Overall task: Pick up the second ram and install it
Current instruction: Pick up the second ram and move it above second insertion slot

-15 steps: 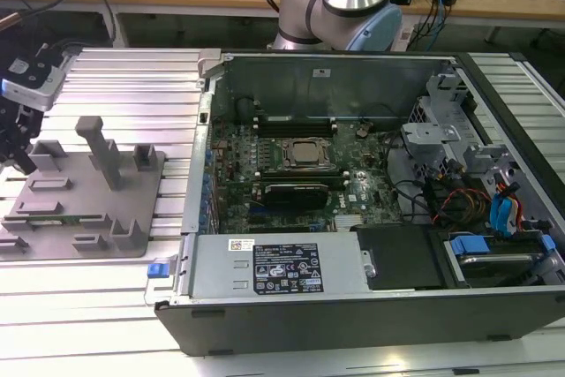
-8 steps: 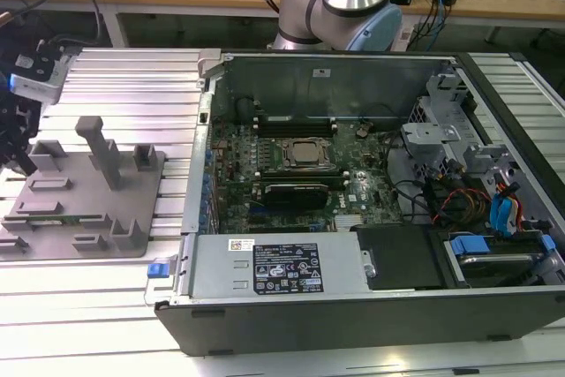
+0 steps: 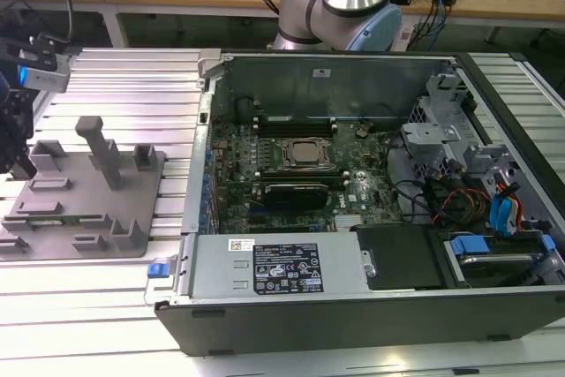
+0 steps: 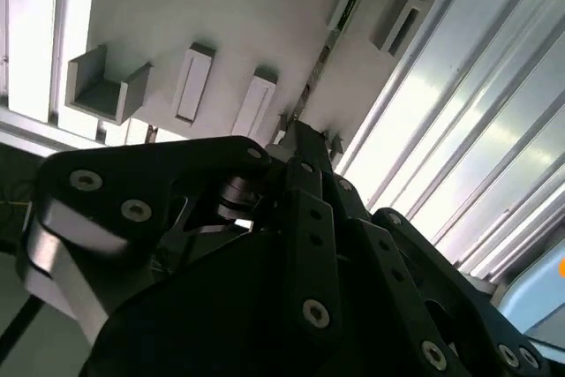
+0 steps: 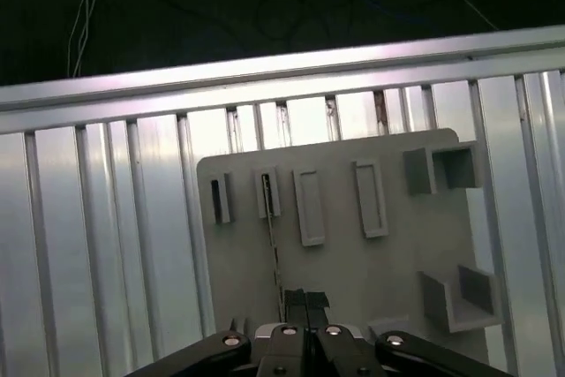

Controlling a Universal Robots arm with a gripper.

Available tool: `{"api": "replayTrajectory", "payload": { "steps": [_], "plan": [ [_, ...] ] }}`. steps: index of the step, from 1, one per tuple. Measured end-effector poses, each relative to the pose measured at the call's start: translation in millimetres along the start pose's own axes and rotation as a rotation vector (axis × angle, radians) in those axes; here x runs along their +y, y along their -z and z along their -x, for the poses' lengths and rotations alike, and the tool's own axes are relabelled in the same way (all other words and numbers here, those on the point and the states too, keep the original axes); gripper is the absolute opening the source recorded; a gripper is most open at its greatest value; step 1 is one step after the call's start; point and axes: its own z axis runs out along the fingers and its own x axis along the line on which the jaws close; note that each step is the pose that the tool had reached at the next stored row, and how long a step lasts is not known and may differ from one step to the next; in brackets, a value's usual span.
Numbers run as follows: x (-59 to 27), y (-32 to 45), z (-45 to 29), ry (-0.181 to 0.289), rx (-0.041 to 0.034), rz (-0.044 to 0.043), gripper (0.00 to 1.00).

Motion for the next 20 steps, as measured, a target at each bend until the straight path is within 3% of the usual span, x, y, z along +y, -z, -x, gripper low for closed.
{"api": "replayTrajectory", "payload": {
  "steps": [1,6,8,20],
  "plan": [
    [0.0,-0.2,0.0,0.018,0.0008,0.0004,0.08],
    [-0.2,-4.1,-0.1,0.018,0.0008,0.0002,0.08],
    [-0.3,-9.8,-0.5,0.018,0.0007,0.0003,0.08],
    [-0.5,-25.8,-1.0,0.018,0.0008,0.0003,0.08]
  ]
}}
